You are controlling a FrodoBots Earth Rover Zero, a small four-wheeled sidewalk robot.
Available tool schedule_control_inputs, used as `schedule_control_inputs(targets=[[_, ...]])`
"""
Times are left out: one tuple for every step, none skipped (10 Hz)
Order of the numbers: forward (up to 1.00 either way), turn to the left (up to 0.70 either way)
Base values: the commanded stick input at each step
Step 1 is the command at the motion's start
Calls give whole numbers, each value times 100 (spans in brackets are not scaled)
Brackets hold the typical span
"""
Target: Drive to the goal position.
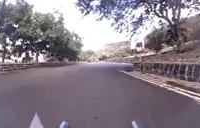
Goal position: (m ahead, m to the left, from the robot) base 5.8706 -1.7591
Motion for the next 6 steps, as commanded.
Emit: schedule_control_inputs(targets=[[50, -25], [50, -25], [50, -14], [50, -1], [50, 0], [50, 0]])
